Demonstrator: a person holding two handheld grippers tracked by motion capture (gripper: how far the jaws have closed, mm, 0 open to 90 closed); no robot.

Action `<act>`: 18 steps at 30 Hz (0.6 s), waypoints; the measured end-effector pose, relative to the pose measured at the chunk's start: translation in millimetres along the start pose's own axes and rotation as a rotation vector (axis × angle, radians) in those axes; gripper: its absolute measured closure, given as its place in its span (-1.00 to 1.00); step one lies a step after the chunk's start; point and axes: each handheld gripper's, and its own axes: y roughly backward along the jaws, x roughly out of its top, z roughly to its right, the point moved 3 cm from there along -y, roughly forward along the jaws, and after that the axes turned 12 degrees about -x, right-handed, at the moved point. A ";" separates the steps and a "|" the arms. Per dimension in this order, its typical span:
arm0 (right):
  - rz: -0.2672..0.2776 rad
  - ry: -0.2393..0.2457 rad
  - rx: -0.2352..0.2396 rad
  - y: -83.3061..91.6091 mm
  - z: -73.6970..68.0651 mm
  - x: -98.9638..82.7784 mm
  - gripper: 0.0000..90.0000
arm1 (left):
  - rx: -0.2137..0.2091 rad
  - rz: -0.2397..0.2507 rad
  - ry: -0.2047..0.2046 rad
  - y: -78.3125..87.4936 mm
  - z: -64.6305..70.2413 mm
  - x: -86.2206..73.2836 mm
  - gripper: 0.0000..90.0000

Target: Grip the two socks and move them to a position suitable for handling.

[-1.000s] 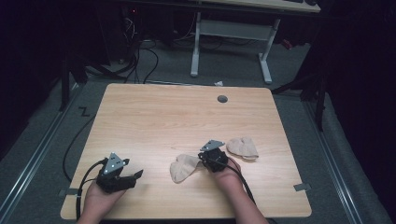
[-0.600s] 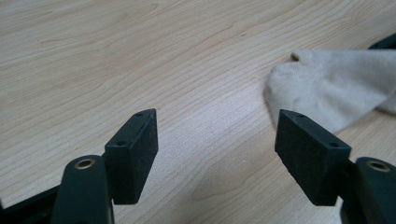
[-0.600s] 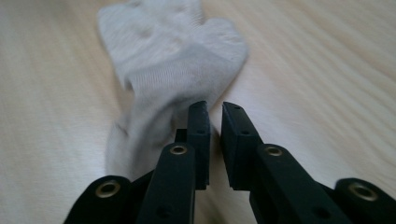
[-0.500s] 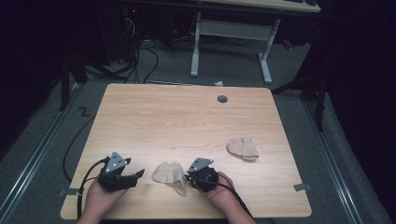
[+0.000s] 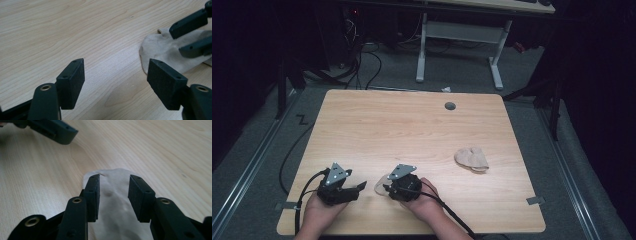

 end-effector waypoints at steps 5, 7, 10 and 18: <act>-0.022 0.060 0.014 -10.3 -13.5 1.0 0.26 | 0.005 0.002 0.011 0.5 -3.0 -0.1 -0.31; -0.050 0.087 0.009 -17.7 -18.4 -2.0 0.23 | 0.005 0.002 0.009 0.6 -2.2 0.3 -0.31; -0.065 0.074 0.001 -19.7 -19.4 -3.6 0.32 | 0.005 0.004 0.007 0.9 -1.1 0.7 -0.31; -0.017 0.057 -0.024 -11.2 -12.2 -2.3 0.81 | -0.001 0.010 -0.010 1.4 8.6 4.0 -0.30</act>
